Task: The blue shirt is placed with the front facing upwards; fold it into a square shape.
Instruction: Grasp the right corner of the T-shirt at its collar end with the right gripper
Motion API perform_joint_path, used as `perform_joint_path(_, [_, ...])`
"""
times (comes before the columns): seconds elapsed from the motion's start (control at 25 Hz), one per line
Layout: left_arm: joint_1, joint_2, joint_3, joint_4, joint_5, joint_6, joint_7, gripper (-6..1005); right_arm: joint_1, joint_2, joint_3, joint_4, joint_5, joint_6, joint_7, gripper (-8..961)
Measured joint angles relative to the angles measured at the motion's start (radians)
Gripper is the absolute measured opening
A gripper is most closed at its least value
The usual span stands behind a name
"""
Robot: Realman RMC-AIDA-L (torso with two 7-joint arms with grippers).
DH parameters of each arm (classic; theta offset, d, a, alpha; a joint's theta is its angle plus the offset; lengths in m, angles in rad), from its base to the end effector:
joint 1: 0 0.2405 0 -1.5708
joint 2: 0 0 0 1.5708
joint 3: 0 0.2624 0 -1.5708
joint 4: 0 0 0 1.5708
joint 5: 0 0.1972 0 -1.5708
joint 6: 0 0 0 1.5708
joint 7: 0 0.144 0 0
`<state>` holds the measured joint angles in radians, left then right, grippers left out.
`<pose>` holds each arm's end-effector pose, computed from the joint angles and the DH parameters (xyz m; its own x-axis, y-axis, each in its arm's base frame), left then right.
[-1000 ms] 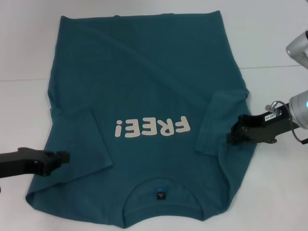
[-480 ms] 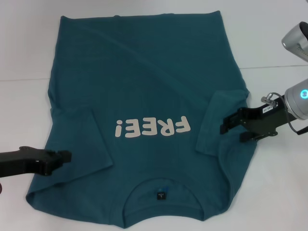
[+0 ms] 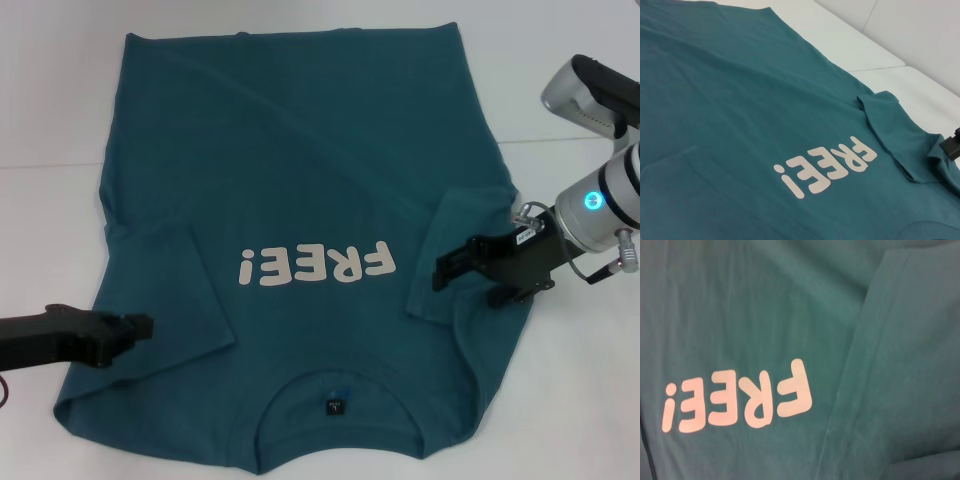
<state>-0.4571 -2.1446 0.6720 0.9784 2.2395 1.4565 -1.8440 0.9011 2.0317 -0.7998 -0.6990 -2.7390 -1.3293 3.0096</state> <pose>-0.2839 0.3261 0.0186 0.6733 0.6227 0.3985 0.7327 -0.6343 -0.2468 0.2310 0.4117 0.0045 0.0133 -0.9690 -0.2468 -0.9424 0.0704 -0.3270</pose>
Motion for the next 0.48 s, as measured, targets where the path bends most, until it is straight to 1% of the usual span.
perform_joint_path(0.08, [0.000,0.000,-0.002,-0.005,0.000,-0.001,0.006,51,0.013,0.005,0.009,0.007,-0.026,0.001,0.001,861])
perform_joint_path(0.2, [-0.001,0.003,-0.004,-0.015,-0.003,0.000,0.015,51,0.032,0.014,0.049,0.009,-0.083,-0.002,0.001,869])
perform_joint_path(0.28, [0.000,0.004,-0.005,-0.020,-0.008,0.000,0.020,51,0.039,0.016,0.078,0.010,-0.120,-0.005,0.001,869])
perform_joint_path(0.48, [0.004,0.004,-0.006,-0.023,-0.009,-0.001,0.026,51,0.041,0.017,0.087,0.025,-0.131,0.000,0.002,868])
